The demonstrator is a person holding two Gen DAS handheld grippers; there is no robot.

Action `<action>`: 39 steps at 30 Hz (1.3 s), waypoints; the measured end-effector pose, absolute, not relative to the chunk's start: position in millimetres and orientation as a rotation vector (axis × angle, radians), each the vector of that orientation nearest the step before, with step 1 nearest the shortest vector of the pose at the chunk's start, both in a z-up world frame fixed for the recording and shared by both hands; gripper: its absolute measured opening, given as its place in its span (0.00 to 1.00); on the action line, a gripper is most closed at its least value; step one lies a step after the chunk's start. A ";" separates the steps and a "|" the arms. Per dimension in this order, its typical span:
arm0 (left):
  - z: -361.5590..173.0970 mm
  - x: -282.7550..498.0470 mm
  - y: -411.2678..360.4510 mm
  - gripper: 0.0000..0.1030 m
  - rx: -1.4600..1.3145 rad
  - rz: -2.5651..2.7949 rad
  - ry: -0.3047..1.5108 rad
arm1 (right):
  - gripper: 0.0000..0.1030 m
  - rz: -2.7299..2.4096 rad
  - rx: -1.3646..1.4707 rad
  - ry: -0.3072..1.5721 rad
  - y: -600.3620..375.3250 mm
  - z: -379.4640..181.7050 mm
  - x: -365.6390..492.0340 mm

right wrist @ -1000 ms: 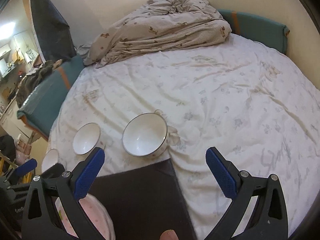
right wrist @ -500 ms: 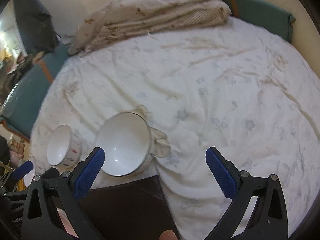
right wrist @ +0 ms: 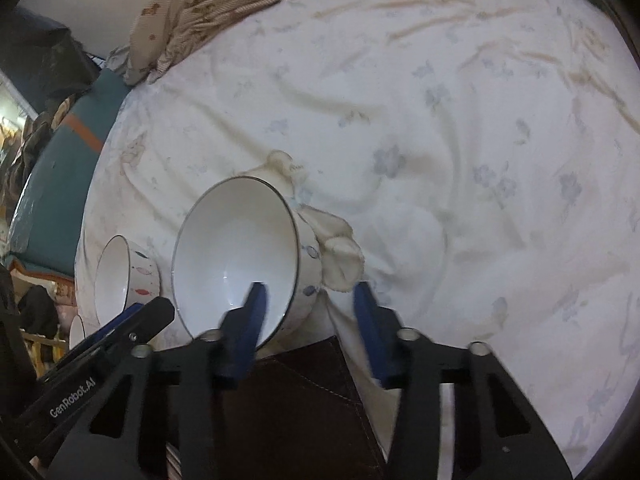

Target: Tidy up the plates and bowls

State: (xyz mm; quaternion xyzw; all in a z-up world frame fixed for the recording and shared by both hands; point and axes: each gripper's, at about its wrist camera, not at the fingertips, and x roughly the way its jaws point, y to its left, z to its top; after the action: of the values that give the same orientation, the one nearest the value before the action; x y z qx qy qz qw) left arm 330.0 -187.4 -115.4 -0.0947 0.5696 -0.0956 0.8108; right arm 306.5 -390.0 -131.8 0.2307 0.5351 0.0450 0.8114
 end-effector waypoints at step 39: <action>-104.2 243.0 -190.6 0.14 -0.067 -0.149 1.394 | 0.18 0.190 0.541 1.304 -384.7 -120.1 235.4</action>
State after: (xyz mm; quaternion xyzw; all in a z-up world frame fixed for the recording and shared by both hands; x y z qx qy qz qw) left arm 243.0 -190.6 -104.2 -0.0307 0.6410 -0.0684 0.7638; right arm 235.4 -384.7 -120.1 0.2482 0.5983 0.0870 0.7569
